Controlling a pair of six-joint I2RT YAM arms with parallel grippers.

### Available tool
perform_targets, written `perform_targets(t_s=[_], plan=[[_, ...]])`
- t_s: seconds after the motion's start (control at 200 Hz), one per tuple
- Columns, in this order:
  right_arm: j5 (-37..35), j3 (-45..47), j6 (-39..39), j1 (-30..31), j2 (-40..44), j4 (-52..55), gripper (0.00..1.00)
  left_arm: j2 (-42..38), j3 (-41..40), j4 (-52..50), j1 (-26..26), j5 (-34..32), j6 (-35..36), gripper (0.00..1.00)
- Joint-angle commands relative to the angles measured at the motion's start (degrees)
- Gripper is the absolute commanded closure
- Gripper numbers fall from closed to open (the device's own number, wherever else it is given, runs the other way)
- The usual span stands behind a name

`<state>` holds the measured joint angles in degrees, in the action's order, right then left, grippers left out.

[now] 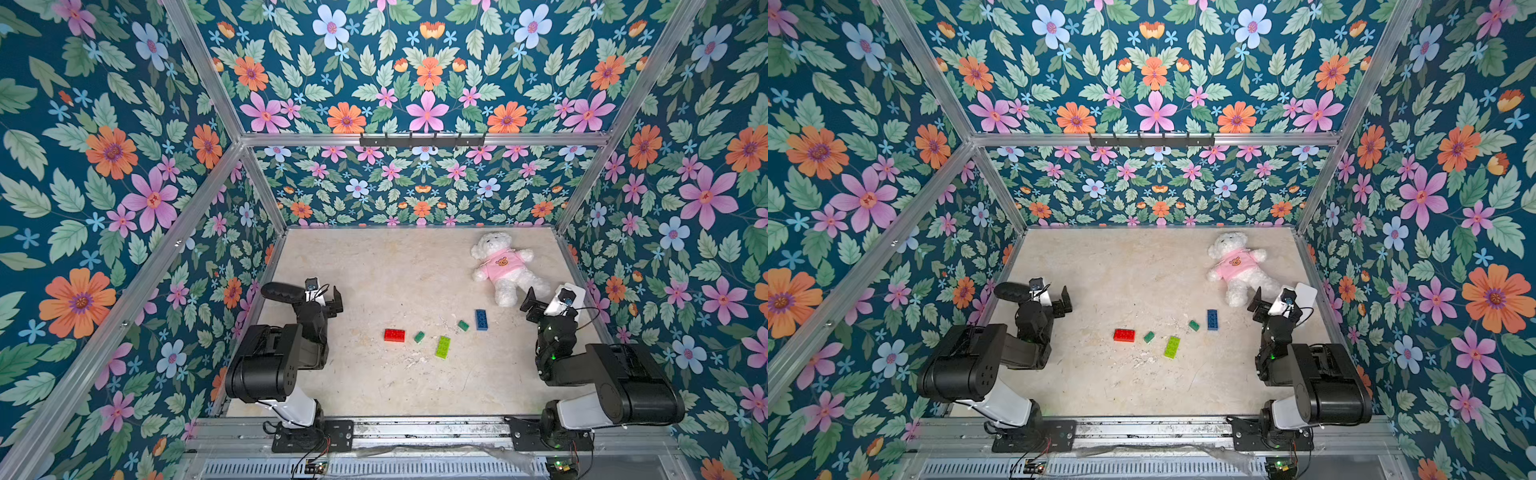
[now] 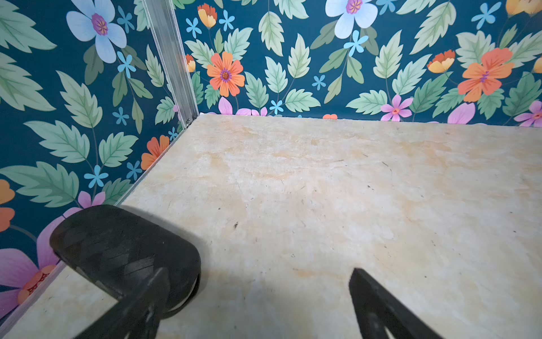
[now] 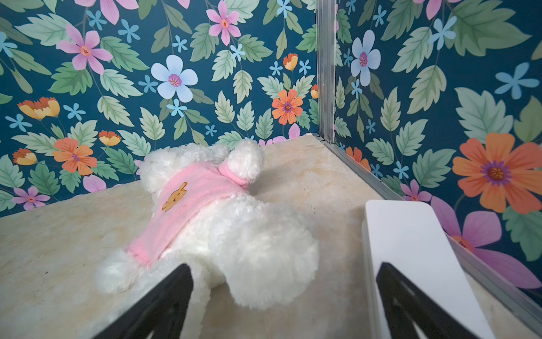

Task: Assemble the number 5 with lego
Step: Pick up the lego brick from the center of the board.

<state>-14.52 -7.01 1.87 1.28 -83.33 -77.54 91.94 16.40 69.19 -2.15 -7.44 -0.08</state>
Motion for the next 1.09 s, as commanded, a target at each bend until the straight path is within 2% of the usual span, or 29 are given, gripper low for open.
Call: perform_targets(t_s=[0.0,0.785,0.83,0.875,0.965,1.025,1.09], plan=[[2.0,-0.3,0.1,-0.1,0.2,-0.2,0.01,-0.2,0.2,0.0,0.0,0.3,0.2,0.01],[1.4,-0.1,0.0,0.0,0.3,-0.9,0.01,-0.5,0.4,0.2,0.7,1.5,-0.1,0.01],[0.1,0.4,-0.3,0.6,2.0,-0.4,0.01,-2.3,1.5,-3.0,0.6,0.6,-0.2,0.01],[-1.9,0.1,-0.5,1.4,5.4,3.2,0.01,-4.9,3.8,-10.3,0.6,-0.9,-0.6,0.01],[-1.3,-4.6,0.8,1.8,13.6,20.2,0.01,-8.0,9.4,-21.7,0.4,-3.8,-1.3,0.01],[0.6,-5.9,1.6,1.8,17.3,24.7,0.01,-10.1,10.0,-22.8,-0.2,-4.8,-1.7,0.01],[0.1,-7.3,4.8,1.8,21.7,30.1,0.01,-13.3,10.7,-24.4,-0.2,-6.3,-8.4,0.01]])
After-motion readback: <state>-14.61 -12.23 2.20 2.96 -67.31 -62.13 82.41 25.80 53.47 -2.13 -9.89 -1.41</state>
